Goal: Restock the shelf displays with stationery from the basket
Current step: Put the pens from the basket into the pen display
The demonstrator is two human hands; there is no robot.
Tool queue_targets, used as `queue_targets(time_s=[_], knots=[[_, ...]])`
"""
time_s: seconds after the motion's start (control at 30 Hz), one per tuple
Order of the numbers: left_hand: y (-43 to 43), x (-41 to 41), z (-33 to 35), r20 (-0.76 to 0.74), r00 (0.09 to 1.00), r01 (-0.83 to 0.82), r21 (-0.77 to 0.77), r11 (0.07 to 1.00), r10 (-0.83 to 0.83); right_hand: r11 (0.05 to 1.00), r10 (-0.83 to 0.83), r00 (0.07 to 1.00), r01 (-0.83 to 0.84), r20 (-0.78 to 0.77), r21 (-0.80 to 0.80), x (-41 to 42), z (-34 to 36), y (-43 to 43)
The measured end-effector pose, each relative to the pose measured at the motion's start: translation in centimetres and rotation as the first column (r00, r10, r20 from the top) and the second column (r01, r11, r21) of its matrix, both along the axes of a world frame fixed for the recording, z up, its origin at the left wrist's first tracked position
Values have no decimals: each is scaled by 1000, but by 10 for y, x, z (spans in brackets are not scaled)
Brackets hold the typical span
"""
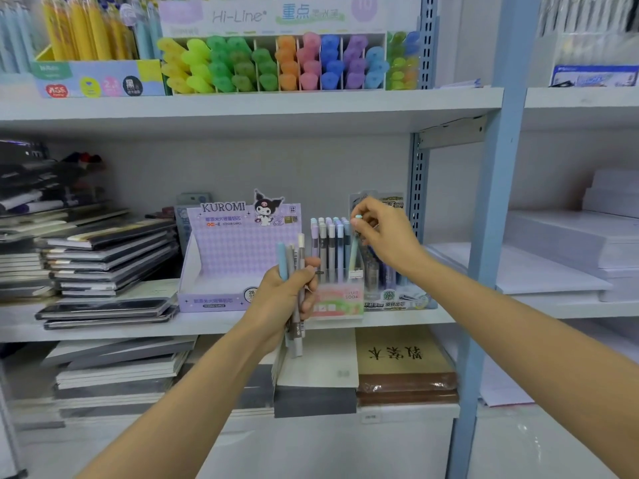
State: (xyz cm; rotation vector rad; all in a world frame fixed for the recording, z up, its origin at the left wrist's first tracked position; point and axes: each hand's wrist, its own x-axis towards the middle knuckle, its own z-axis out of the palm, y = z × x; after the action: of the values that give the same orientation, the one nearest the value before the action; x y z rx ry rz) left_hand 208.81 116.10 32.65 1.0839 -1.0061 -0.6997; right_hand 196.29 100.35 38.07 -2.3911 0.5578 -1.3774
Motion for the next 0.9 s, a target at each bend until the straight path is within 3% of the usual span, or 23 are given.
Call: queue_targets(time_s=[0.23,0.43,0.5,0.57,0.63,0.7,0.9], knots=[[3,2,-2,92,996,8,7,1000,-8,972,-187,982,190,35,-135,9,-17,-3],[10,-4,3,112,994,-6,8,1000,5,982,-188,978,186,-91,-23,2,-2,3],[13,-8,5,135,991,0,9,1000,-2,995,-101,994,102,-40,7,-2,4,15],[17,-13,8,162,987,6,10,1000,-7,984,100,994,-104,38,141,-6,8,32],[19,-19,9,168,986,6,15,1000,-8,898,290,956,-287,44,333,-8,7,48],[21,-24,11,164,986,5,12,1000,-7,829,399,917,-370,19,419,-7,3,59],[29,-26,17,68,993,-98,-10,995,98,798,428,892,-450,148,402,-11,7,70]])
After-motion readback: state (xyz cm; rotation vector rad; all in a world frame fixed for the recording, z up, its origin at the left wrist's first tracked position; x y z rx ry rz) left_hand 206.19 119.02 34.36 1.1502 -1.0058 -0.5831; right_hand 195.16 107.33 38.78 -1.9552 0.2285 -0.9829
